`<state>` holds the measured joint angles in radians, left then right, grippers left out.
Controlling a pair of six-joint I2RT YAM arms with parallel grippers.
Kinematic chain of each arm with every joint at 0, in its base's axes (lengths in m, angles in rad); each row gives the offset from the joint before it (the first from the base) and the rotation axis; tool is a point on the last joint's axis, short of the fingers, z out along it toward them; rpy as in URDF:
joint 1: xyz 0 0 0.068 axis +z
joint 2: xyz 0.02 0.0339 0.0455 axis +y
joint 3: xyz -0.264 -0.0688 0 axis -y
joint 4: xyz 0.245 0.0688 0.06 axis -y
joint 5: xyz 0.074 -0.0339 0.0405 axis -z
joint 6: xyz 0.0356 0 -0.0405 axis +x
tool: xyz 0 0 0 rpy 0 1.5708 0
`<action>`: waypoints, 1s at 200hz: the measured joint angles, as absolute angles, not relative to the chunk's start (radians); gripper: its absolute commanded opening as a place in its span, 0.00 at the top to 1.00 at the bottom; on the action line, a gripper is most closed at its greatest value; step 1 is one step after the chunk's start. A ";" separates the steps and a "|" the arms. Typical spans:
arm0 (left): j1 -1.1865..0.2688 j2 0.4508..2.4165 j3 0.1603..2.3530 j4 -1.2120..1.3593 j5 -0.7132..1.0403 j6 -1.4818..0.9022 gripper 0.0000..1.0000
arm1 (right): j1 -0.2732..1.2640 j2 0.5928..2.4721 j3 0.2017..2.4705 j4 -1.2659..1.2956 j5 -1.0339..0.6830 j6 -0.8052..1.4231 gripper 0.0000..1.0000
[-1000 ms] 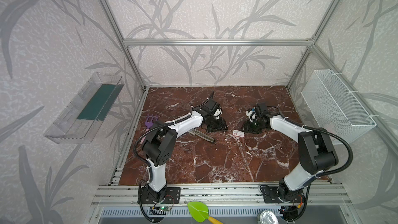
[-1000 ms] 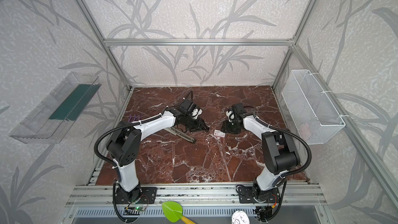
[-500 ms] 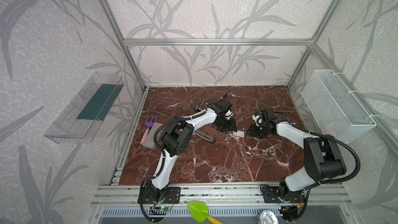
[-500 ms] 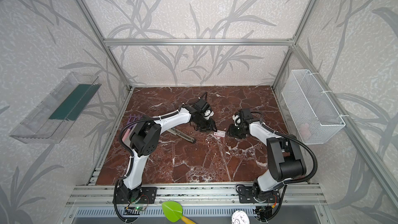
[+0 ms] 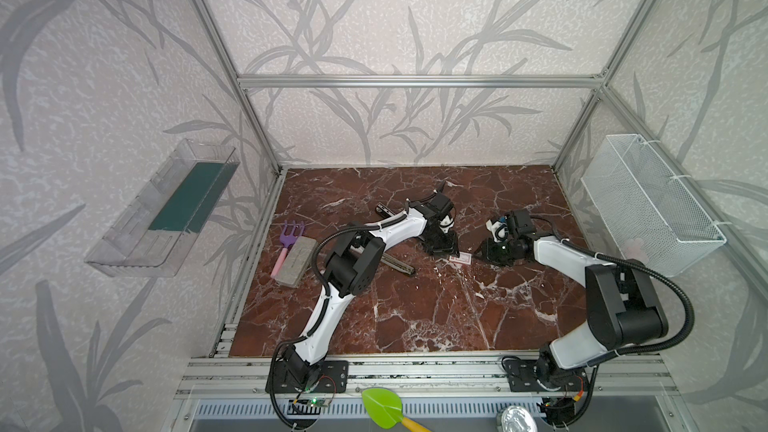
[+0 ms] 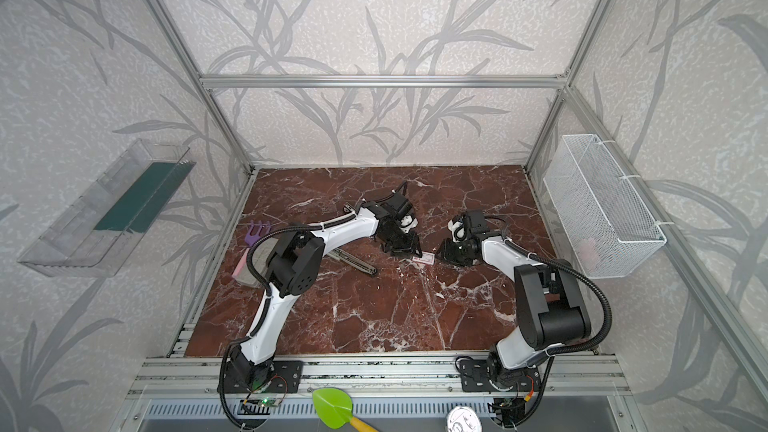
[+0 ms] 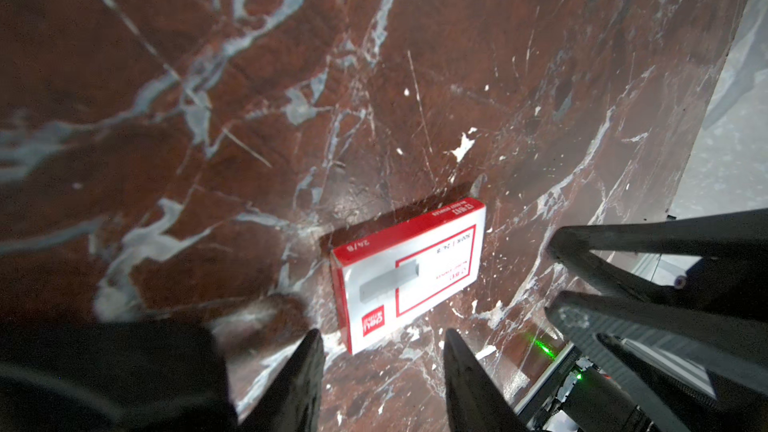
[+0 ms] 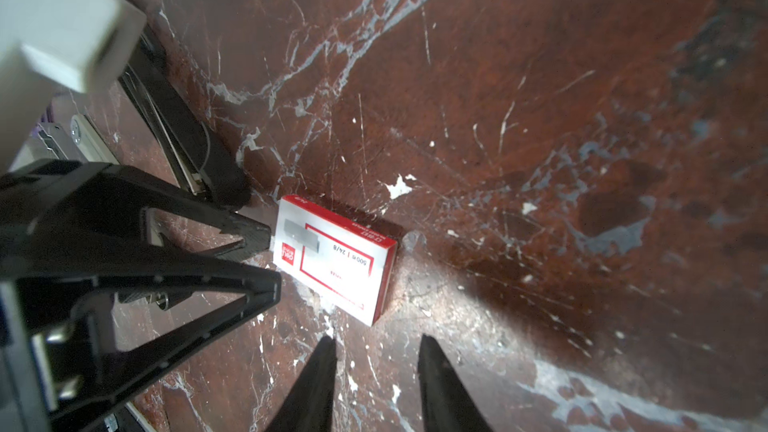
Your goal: Load the staples into the stapler
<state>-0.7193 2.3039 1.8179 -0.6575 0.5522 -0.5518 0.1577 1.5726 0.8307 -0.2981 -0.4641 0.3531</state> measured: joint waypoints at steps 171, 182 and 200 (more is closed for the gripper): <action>-0.726 2.343 1.853 -0.633 0.603 -0.554 0.78 | 0.158 1.603 0.834 -0.318 -0.439 0.309 0.57; -0.726 2.343 1.853 -0.631 0.604 -0.556 0.77 | 0.158 1.620 0.842 -0.309 -0.444 0.310 0.58; -0.726 2.344 1.853 -0.628 0.605 -0.558 0.78 | 0.158 1.657 0.848 -0.292 -0.456 0.312 0.61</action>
<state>-0.7258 2.3436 1.8530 -0.6281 0.6048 -0.5575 0.1577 1.6569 0.8478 -0.2916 -0.4557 0.3122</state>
